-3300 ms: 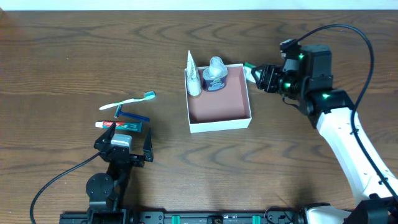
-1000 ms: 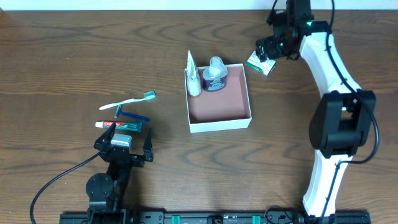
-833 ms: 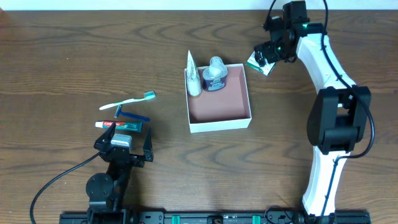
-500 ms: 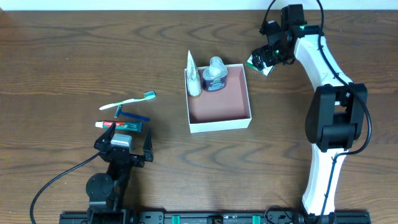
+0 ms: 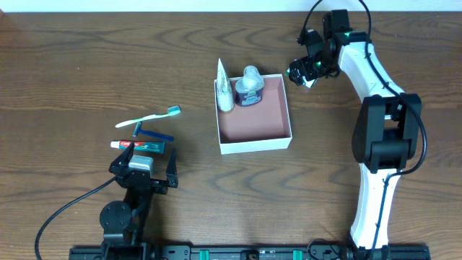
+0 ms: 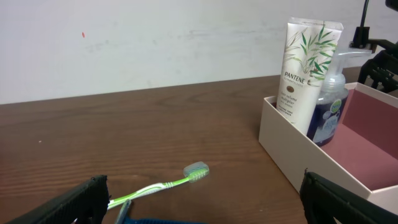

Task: Pack container

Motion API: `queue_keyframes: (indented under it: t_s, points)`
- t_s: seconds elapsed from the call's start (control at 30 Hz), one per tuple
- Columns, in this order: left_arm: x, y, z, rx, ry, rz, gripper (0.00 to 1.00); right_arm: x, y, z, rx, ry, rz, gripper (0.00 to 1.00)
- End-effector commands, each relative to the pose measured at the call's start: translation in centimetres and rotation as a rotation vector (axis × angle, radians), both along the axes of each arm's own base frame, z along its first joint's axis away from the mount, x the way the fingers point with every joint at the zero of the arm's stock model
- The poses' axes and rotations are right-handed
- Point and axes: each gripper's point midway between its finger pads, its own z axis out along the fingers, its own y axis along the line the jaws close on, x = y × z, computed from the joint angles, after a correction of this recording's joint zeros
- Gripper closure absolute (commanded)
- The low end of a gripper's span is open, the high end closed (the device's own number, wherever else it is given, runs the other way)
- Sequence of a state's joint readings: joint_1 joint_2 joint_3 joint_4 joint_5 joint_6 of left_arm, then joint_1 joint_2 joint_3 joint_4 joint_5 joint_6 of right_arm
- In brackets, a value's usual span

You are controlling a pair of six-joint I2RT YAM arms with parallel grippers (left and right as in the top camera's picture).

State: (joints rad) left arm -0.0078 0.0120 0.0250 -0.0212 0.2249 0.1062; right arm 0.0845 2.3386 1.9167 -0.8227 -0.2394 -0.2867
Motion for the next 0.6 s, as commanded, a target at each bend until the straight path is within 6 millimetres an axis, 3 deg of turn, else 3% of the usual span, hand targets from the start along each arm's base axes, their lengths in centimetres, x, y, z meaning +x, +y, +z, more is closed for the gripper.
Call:
queue_keyframes:
  t_s: [0.0, 0.2, 0.57]
  points:
    - [0.0, -0.1, -1.7, 0.009, 0.049, -0.006, 0.02, 0.3, 0.7, -0.1, 0.014, -0.008, 0.029, 0.03]
    - [0.0, -0.1, -1.7, 0.009, 0.049, -0.006, 0.02, 0.4, 0.6, -1.0, 0.013, -0.004, 0.028, 0.04]
    - [0.0, -0.1, -1.7, 0.009, 0.049, -0.006, 0.02, 0.0, 0.1, -3.0, -0.016, 0.039, 0.019, 0.13]
